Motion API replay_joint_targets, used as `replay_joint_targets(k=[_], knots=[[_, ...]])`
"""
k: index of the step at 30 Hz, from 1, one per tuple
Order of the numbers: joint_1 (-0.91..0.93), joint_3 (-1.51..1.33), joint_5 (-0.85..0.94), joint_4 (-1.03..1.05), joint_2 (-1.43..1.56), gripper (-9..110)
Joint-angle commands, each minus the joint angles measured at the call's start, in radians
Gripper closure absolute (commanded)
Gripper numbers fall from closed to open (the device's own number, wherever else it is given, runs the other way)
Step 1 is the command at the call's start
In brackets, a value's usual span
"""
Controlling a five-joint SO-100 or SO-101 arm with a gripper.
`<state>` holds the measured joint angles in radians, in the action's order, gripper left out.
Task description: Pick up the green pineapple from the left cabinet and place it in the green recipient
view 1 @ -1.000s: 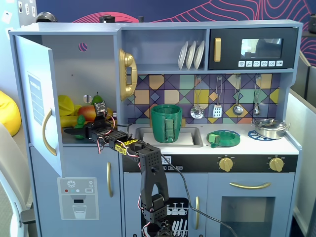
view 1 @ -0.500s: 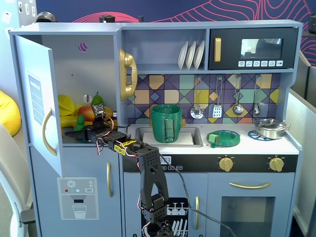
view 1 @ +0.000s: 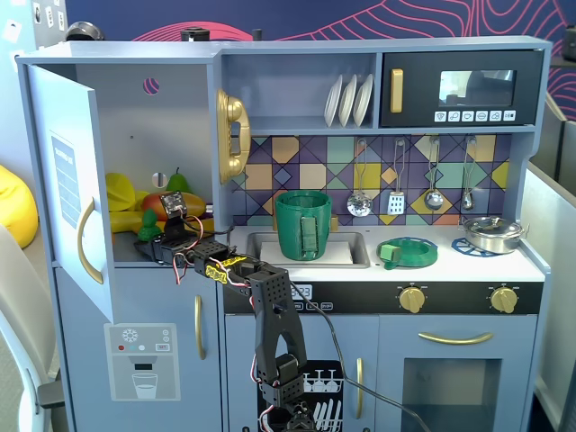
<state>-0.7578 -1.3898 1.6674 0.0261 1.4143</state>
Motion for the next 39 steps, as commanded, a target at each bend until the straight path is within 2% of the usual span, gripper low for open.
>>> replay_joint_targets(k=[1, 6, 15, 21, 26, 33, 39], knots=[[-0.023, 0.008, 0.086, 0.038, 0.193, 101], [-0.041, -0.256, 0.21, 0.035, 0.512, 101], [-0.058, -0.512, 0.264, 0.367, 1.081, 101], [0.124, -0.525, 0.268, 0.522, 1.259, 101], [0.383, -0.41, 0.232, 0.577, 1.223, 101], [0.698, -0.109, 0.118, 0.56, 0.896, 101], [0.787, 0.094, 0.089, 0.459, 0.595, 101]])
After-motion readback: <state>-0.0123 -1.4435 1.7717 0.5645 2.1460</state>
